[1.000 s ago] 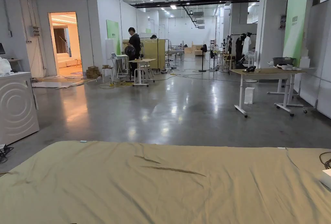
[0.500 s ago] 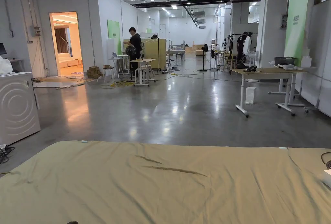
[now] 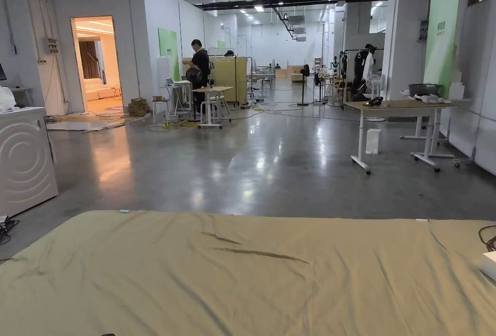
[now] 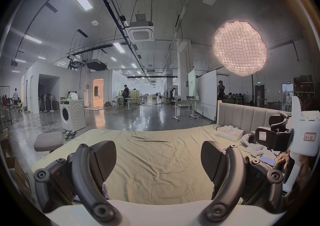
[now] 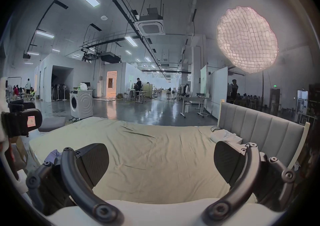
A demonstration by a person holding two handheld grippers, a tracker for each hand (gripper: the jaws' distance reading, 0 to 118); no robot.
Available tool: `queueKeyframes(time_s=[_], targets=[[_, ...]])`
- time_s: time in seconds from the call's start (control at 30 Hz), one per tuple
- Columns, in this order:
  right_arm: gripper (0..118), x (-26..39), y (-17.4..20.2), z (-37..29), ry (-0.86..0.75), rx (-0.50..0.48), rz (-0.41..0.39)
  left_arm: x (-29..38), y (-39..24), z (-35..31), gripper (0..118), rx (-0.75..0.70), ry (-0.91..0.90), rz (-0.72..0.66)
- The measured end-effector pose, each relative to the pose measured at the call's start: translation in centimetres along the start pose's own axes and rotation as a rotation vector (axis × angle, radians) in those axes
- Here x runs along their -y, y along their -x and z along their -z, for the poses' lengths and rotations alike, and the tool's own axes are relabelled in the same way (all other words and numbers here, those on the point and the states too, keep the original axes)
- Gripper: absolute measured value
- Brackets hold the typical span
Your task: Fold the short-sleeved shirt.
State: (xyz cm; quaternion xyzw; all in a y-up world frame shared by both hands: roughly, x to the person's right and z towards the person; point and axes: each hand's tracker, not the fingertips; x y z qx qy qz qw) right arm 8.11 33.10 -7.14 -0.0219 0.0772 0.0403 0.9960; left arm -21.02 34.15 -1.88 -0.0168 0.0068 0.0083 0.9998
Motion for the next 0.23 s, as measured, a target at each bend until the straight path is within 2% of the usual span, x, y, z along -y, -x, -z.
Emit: queueKeyframes(time_s=[0.23], targets=[[118, -0.5, -0.59, 0.02, -0.014, -0.04, 0.067, 0.08, 0.37, -0.14, 103, -0.009, -0.005, -0.017]])
